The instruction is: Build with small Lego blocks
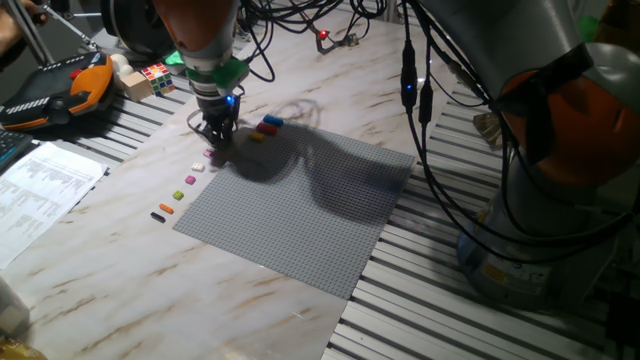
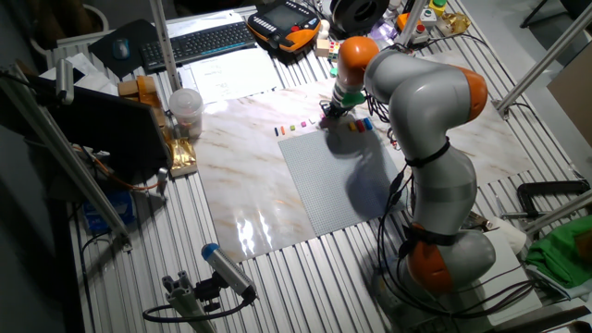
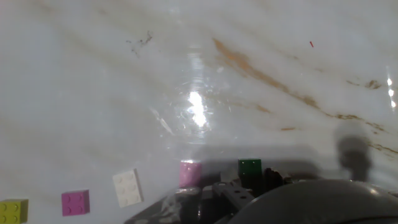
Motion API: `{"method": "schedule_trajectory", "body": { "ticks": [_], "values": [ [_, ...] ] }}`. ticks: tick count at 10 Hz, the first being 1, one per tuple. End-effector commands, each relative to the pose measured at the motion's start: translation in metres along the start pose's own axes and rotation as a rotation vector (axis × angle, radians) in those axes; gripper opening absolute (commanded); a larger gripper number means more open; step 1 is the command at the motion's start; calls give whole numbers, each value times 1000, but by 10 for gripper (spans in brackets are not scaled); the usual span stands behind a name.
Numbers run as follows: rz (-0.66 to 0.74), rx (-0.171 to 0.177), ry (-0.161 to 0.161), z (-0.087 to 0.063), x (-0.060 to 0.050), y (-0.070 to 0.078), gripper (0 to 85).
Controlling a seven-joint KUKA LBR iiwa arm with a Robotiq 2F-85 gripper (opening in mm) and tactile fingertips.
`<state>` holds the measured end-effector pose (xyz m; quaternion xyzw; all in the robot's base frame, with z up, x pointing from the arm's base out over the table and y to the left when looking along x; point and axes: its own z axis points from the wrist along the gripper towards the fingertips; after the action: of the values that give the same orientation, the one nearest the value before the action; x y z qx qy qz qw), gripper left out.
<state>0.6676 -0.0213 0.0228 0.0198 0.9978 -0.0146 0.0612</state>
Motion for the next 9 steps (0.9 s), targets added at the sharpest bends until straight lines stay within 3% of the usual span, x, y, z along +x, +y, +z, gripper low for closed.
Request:
{"method": "schedule_trajectory", "body": {
  "ticks": [1, 3, 6, 9],
  "values": [
    [-2, 0, 0, 0, 0, 0, 263],
    [-14, -1, 3, 0, 1, 1, 7],
    [-14, 11, 7, -12, 5, -5, 7],
    [-22, 27, 28, -34, 29, -19, 7]
  ]
}}
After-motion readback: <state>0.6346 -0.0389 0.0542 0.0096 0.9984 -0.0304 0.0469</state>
